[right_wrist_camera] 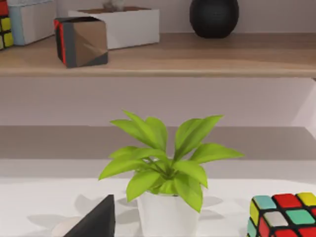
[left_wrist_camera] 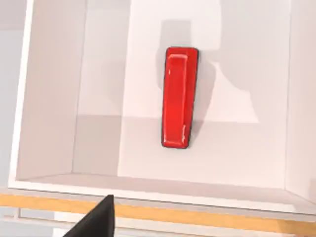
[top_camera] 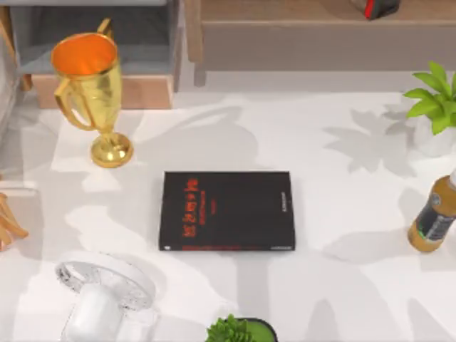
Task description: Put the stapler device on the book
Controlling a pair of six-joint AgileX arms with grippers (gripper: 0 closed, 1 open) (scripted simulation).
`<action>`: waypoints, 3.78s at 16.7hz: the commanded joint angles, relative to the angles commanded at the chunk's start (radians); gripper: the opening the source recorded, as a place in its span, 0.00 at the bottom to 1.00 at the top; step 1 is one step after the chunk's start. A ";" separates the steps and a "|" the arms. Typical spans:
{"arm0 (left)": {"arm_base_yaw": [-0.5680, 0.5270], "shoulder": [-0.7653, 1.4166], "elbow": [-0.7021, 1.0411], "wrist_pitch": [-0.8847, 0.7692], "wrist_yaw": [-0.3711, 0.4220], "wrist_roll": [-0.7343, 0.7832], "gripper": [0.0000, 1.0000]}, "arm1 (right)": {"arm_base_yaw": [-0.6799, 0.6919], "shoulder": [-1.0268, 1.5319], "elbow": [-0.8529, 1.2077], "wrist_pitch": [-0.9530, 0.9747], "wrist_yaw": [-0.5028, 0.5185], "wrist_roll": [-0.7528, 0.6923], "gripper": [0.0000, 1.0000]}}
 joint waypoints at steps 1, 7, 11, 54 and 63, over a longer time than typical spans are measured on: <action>0.012 0.103 0.103 -0.055 0.001 0.009 1.00 | 0.000 0.000 0.000 0.000 0.000 0.000 1.00; 0.062 0.627 0.633 -0.335 0.026 0.056 1.00 | 0.000 0.000 0.000 0.000 0.000 0.000 1.00; 0.066 0.838 0.864 -0.439 0.046 0.081 1.00 | 0.000 0.000 0.000 0.000 0.000 0.000 1.00; 0.058 0.863 0.670 -0.228 0.055 0.091 0.32 | 0.000 0.000 0.000 0.000 0.000 0.000 1.00; 0.058 0.863 0.670 -0.228 0.055 0.091 0.00 | 0.000 0.000 0.000 0.000 0.000 0.000 1.00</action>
